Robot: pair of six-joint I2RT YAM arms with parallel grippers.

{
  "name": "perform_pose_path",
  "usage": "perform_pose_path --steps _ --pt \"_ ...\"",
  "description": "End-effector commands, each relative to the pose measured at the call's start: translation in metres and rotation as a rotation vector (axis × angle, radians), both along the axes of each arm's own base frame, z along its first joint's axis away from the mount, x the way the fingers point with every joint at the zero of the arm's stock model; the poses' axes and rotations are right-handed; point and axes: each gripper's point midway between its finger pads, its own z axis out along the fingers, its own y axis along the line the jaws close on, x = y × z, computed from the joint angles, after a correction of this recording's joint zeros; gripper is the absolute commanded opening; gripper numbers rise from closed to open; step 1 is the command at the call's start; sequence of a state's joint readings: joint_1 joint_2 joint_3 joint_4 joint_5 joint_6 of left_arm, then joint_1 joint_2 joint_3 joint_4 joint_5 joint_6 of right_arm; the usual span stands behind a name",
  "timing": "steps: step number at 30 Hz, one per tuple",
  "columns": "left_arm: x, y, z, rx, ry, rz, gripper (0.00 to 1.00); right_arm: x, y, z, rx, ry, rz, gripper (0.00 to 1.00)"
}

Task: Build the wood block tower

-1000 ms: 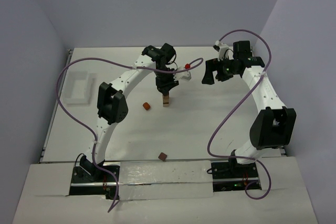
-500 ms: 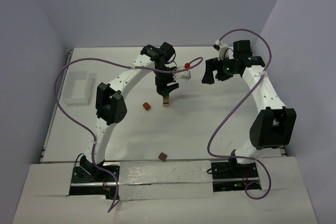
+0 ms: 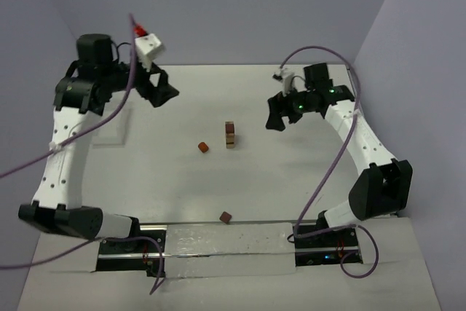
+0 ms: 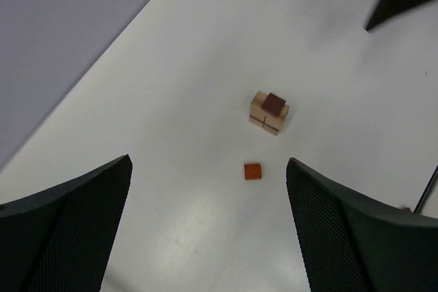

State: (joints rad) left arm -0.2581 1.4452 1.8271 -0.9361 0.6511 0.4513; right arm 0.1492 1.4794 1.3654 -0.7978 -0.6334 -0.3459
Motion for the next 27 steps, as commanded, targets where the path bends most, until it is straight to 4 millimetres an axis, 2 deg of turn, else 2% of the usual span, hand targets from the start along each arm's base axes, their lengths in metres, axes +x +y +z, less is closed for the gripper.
perform_pose_path --steps 1,4,6,9,11,13,15,18,21,23,27 --pt "0.02 0.032 -0.008 -0.236 0.116 0.226 0.99 -0.073 0.066 -0.03 -0.108 0.004 0.311 0.91" --pt "0.022 0.063 -0.035 -0.263 0.249 0.359 0.99 -0.117 0.087 -0.066 -0.164 0.077 0.411 0.89" --pt "0.017 0.068 -0.039 -0.286 0.291 0.365 0.99 -0.139 0.097 -0.082 -0.186 0.113 0.448 0.89" --pt "0.019 0.122 -0.047 -0.387 0.299 0.52 0.99 -0.176 0.115 -0.109 -0.218 0.156 0.456 0.9" --pt "0.018 0.135 -0.048 -0.404 0.282 0.562 0.99 -0.193 0.124 -0.113 -0.223 0.154 0.482 0.91" --pt "0.016 0.14 -0.055 -0.398 0.289 0.583 0.99 -0.205 0.132 -0.111 -0.219 0.115 0.493 0.96" --pt "0.015 0.144 -0.062 -0.392 0.298 0.604 0.99 -0.225 0.143 -0.113 -0.229 0.108 0.551 0.99" --pt "0.014 0.15 -0.067 -0.377 0.286 0.647 0.99 -0.24 0.153 -0.123 -0.27 0.132 0.57 1.0" --pt "0.013 0.155 -0.061 -0.37 0.246 0.675 0.99 -0.243 0.165 -0.127 -0.26 0.183 0.518 1.0" --pt "0.013 0.158 -0.057 -0.361 0.223 0.694 0.99 -0.242 0.171 -0.133 -0.285 0.174 0.47 0.99" --pt "0.01 0.164 -0.05 -0.332 0.182 0.722 0.99 -0.253 0.188 -0.145 -0.361 0.111 0.409 0.94"
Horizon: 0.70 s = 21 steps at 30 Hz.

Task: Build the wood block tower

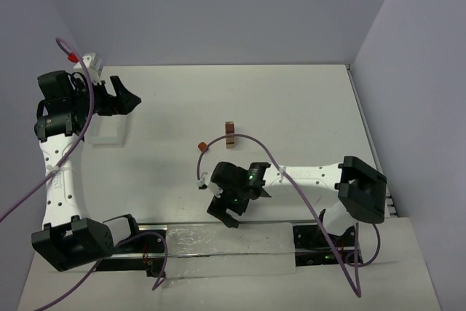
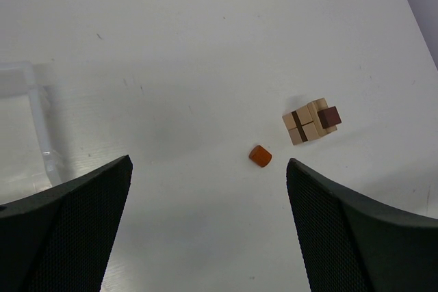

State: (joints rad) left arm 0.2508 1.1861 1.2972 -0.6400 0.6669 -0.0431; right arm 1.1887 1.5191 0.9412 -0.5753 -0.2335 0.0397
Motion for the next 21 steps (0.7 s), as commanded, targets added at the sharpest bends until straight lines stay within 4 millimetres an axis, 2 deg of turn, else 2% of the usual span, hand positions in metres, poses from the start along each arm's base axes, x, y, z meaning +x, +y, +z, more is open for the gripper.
perform_pose_path --steps 1,7,13,17,21 --pt "0.001 0.01 0.02 0.057 -0.082 0.045 0.99 -0.001 0.038 0.006 0.023 -0.107 -0.089 0.93" --pt "0.002 0.011 0.016 0.061 -0.078 0.048 0.99 -0.003 0.045 0.003 0.002 -0.121 -0.099 0.87" --pt "0.007 0.01 0.019 0.048 -0.093 0.041 0.99 0.009 0.047 -0.005 -0.019 -0.18 -0.13 0.81" --pt "0.007 0.01 0.02 0.059 -0.099 0.037 0.99 0.008 0.045 -0.012 -0.027 -0.176 -0.121 0.68" --pt "0.007 0.011 0.022 0.069 -0.11 0.04 0.99 0.007 0.046 -0.015 -0.022 -0.17 -0.114 0.6"
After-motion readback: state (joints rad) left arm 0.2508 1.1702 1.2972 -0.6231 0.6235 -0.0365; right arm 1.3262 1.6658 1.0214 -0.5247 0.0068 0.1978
